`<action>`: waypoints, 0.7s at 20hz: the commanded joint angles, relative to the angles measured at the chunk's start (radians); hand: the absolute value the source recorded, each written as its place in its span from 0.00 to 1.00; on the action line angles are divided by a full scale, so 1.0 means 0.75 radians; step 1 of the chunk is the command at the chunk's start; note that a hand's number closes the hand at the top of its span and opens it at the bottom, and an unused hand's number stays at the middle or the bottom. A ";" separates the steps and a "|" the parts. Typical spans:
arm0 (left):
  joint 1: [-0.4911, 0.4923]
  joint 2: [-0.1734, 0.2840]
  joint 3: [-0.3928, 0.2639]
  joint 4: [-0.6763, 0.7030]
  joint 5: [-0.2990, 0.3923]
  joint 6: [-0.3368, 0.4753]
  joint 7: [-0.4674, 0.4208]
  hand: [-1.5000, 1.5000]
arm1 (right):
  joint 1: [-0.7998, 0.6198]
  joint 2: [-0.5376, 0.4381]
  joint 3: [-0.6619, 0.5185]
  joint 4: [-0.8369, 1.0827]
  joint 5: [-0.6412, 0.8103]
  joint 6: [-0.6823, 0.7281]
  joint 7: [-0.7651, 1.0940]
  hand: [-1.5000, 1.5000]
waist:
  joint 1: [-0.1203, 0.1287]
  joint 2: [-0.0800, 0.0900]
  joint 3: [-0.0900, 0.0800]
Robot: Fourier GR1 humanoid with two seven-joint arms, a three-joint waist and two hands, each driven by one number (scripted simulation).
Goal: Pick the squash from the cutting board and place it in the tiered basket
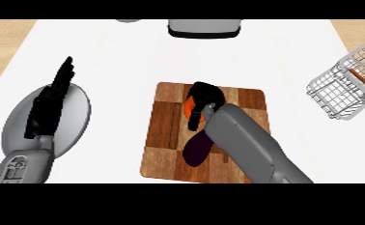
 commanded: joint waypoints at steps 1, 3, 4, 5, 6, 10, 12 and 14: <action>0.075 -0.001 0.020 -0.053 -0.001 -0.015 -0.008 0.50 | -0.025 0.021 0.015 -0.019 0.033 0.059 -0.009 1.00 | 0.000 0.006 0.005; -0.012 -0.022 0.014 -0.059 -0.013 -0.014 0.078 0.50 | 0.022 0.022 0.008 0.008 0.021 -0.003 -0.065 1.00 | -0.002 0.007 0.005; 0.002 -0.024 0.019 0.029 -0.028 -0.001 -0.036 0.50 | 0.036 0.022 -0.026 -0.022 -0.029 -0.056 -0.042 1.00 | -0.004 0.008 0.005; 0.012 -0.024 0.015 -0.049 -0.018 -0.007 0.027 0.50 | 0.017 0.022 -0.087 -0.060 -0.043 -0.024 0.001 1.00 | -0.006 0.006 0.005; -0.003 -0.007 0.046 0.059 -0.011 -0.019 -0.055 0.50 | -0.011 0.022 -0.021 -0.010 -0.122 -0.115 -0.005 1.00 | 0.006 0.010 0.005; 0.067 0.019 0.056 -0.056 0.013 -0.059 -0.009 0.50 | 0.204 -0.116 0.031 -0.378 -0.062 -0.047 -0.069 1.00 | -0.031 -0.005 0.005; 0.091 -0.026 0.041 -0.019 -0.039 0.025 0.001 0.50 | 0.304 -0.190 0.200 -0.512 -0.012 0.013 -0.263 1.00 | -0.075 -0.021 0.006; 0.103 0.005 0.067 -0.033 -0.015 0.001 0.024 0.50 | 0.356 -0.250 0.319 -0.625 0.027 0.058 -0.385 1.00 | -0.102 -0.051 0.009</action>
